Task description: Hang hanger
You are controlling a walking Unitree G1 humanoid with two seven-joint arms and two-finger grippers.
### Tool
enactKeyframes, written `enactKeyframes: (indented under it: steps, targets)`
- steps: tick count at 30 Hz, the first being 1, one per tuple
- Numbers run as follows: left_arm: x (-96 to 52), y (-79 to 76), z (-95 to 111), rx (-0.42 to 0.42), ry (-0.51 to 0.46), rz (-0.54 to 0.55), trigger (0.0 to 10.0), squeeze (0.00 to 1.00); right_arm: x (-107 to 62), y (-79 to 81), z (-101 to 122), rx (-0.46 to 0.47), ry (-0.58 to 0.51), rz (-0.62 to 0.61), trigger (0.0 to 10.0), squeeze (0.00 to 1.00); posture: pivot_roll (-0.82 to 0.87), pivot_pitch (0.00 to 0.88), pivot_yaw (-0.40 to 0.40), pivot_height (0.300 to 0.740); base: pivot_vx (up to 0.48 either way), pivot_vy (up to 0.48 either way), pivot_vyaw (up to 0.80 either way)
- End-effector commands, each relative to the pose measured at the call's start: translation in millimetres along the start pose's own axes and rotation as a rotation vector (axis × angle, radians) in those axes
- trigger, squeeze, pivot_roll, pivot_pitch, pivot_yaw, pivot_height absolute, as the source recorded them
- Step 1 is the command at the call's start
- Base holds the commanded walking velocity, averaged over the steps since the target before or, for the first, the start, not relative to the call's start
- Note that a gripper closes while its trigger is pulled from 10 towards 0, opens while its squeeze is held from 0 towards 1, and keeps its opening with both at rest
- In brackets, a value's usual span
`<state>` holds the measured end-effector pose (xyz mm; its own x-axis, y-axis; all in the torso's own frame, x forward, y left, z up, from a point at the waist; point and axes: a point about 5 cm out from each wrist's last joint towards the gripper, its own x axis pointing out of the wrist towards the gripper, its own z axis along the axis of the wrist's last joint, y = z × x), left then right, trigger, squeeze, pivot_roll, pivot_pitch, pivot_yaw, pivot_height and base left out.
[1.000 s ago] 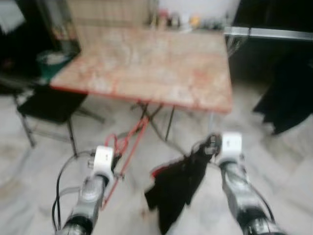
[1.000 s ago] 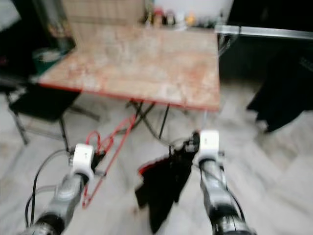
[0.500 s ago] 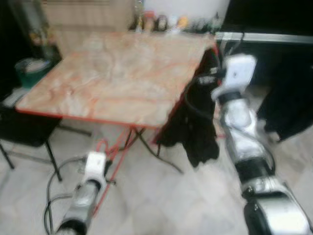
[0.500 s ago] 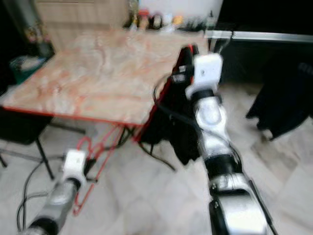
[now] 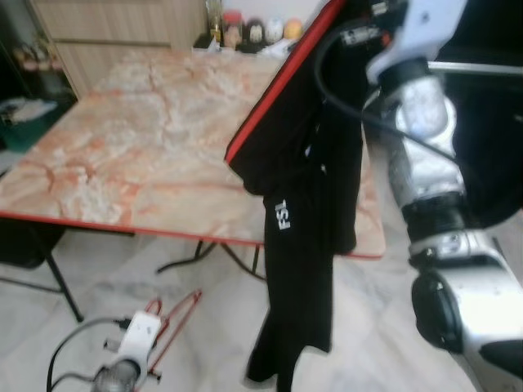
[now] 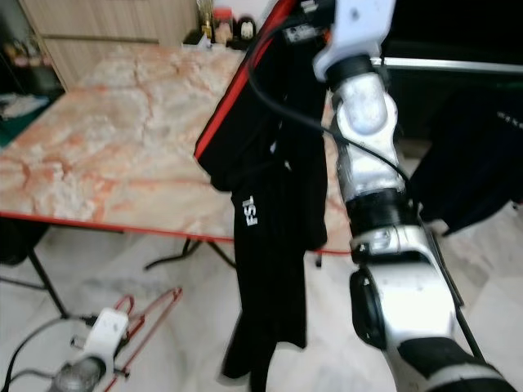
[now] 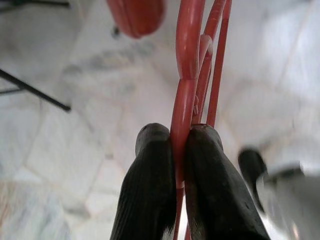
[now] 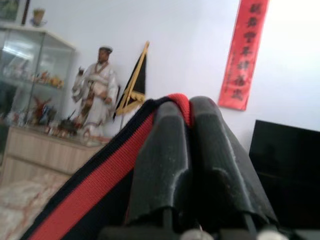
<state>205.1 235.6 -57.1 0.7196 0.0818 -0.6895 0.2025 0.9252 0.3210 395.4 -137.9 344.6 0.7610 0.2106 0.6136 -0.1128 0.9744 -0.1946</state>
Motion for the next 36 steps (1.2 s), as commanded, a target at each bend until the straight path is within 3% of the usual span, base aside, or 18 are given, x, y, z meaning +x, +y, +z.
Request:
enactKeyframes:
  steps: [1, 5, 10, 14, 24, 36]
  targets:
    - [-4.1, 3.7, -14.7, 0.016, 0.060, 0.015, 10.0, 0.00, 15.7, -3.0, 27.3, -0.023, -0.096, -0.003, 10.0, 0.00, 0.10, 0.000, -0.011, 0.740, 0.000, 0.000, 0.00]
    - [-5.6, 2.5, -19.8, 0.004, 0.079, 0.021, 10.0, 0.00, 20.4, -5.8, 27.9, -0.032, -0.082, -0.017, 10.0, 0.00, 0.11, 0.000, -0.016, 0.740, 0.000, 0.000, 0.00]
    - [-5.6, 0.0, -19.2, -0.020, 0.066, 0.023, 10.0, 0.00, 13.9, -3.3, 14.9, -0.014, -0.050, -0.027, 10.0, 0.00, 0.11, 0.000, -0.018, 0.740, 0.000, 0.000, 0.00]
    - [-6.0, -2.8, -19.4, -0.025, 0.057, 0.016, 10.0, 0.00, -8.3, 1.5, -14.3, 0.013, 0.011, -0.042, 10.0, 0.00, 0.11, 0.000, -0.014, 0.740, 0.000, 0.000, 0.00]
    - [-9.7, -3.6, -28.7, -0.027, 0.080, 0.004, 10.0, 0.00, -39.5, -7.1, -45.9, 0.006, 0.105, -0.107, 10.0, 0.00, 0.11, 0.000, -0.006, 0.740, 0.000, 0.000, 0.00]
    - [-8.2, -5.1, -24.9, -0.032, 0.069, -0.010, 10.0, 0.00, -49.4, -4.0, -52.5, 0.024, 0.126, -0.117, 10.0, 0.00, 0.12, 0.000, -0.009, 0.740, 0.040, 0.000, 0.00]
